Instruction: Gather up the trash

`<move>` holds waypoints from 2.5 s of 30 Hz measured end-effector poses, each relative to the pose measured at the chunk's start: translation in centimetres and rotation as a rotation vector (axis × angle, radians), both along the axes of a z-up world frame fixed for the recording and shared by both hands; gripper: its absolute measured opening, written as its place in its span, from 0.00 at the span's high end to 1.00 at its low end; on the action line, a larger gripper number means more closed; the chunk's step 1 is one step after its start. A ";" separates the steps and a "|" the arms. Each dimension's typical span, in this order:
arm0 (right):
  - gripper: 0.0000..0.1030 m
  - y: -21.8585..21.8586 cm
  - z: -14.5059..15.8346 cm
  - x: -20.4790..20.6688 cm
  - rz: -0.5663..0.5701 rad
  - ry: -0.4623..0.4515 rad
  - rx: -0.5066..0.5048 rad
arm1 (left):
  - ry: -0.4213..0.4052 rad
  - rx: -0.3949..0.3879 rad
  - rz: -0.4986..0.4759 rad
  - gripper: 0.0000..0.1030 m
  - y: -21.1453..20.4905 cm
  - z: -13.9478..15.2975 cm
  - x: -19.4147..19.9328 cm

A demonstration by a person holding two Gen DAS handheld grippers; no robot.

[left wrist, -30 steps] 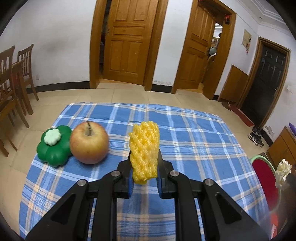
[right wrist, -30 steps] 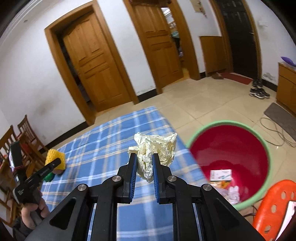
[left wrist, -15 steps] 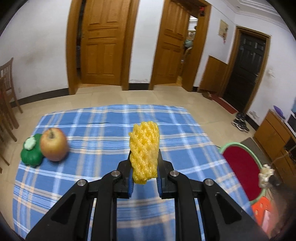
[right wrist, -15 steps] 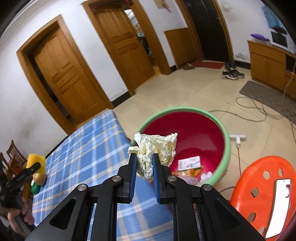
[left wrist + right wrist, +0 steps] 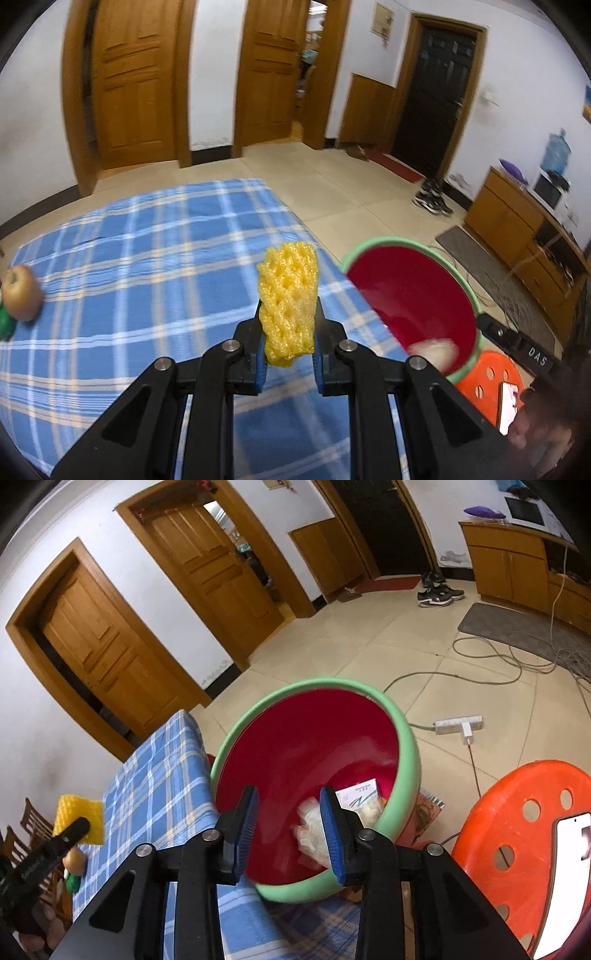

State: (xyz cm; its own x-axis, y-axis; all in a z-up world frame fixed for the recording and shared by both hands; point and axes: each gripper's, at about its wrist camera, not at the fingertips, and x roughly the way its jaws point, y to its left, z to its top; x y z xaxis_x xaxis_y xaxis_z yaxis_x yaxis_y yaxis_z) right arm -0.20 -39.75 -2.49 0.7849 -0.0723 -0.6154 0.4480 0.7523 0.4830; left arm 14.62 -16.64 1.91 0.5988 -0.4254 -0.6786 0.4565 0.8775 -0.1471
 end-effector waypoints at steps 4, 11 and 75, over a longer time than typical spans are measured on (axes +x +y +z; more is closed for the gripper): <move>0.62 -1.2 0.4 -1.0 -0.027 -0.026 0.020 | 0.026 -0.004 -0.066 0.82 -2.6 -0.7 -0.4; 0.61 -2.4 0.7 -2.5 -0.060 -0.035 0.018 | 0.057 0.025 -0.167 0.82 -7.2 -2.3 -0.7; 0.21 14.5 5.2 -6.9 0.193 -0.133 -0.273 | -0.075 0.059 0.303 0.19 10.8 1.7 -10.9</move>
